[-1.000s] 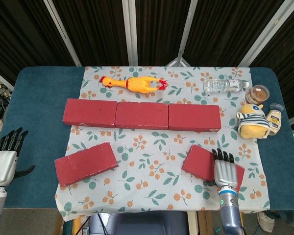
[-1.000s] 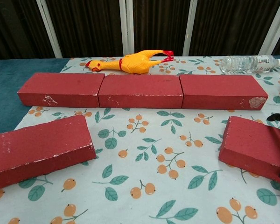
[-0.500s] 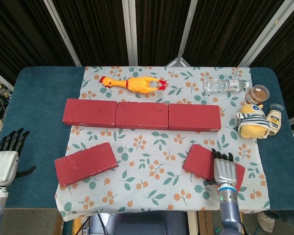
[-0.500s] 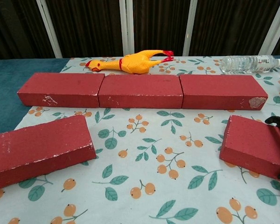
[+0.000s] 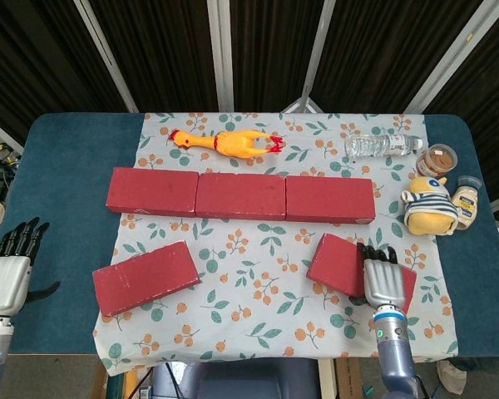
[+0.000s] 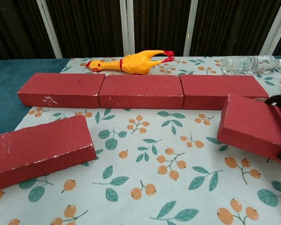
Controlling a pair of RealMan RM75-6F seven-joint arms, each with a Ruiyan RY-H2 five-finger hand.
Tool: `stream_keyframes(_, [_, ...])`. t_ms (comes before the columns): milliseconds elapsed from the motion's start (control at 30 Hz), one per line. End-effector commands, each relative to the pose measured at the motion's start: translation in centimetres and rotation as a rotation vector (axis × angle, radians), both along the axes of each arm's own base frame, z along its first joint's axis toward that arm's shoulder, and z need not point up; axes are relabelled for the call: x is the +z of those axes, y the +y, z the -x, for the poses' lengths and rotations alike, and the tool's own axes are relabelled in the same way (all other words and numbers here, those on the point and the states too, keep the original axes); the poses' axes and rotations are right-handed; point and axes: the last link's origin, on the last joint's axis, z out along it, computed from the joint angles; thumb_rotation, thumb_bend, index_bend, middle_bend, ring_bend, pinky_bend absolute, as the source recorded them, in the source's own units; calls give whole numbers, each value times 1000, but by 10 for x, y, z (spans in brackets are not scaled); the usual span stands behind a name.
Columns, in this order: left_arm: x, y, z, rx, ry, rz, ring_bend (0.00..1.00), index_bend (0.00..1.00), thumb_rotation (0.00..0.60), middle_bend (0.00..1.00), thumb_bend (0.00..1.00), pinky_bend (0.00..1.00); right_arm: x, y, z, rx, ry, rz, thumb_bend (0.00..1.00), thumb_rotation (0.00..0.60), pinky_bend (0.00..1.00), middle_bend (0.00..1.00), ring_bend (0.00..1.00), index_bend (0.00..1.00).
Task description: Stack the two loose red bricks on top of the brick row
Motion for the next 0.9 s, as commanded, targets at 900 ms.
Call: stream_keyframes(900, [4,4,5,54,55,-100,0,0,600,0,0,105,-11,-195,-187,191,74,-179,64,600,0,357,318,378])
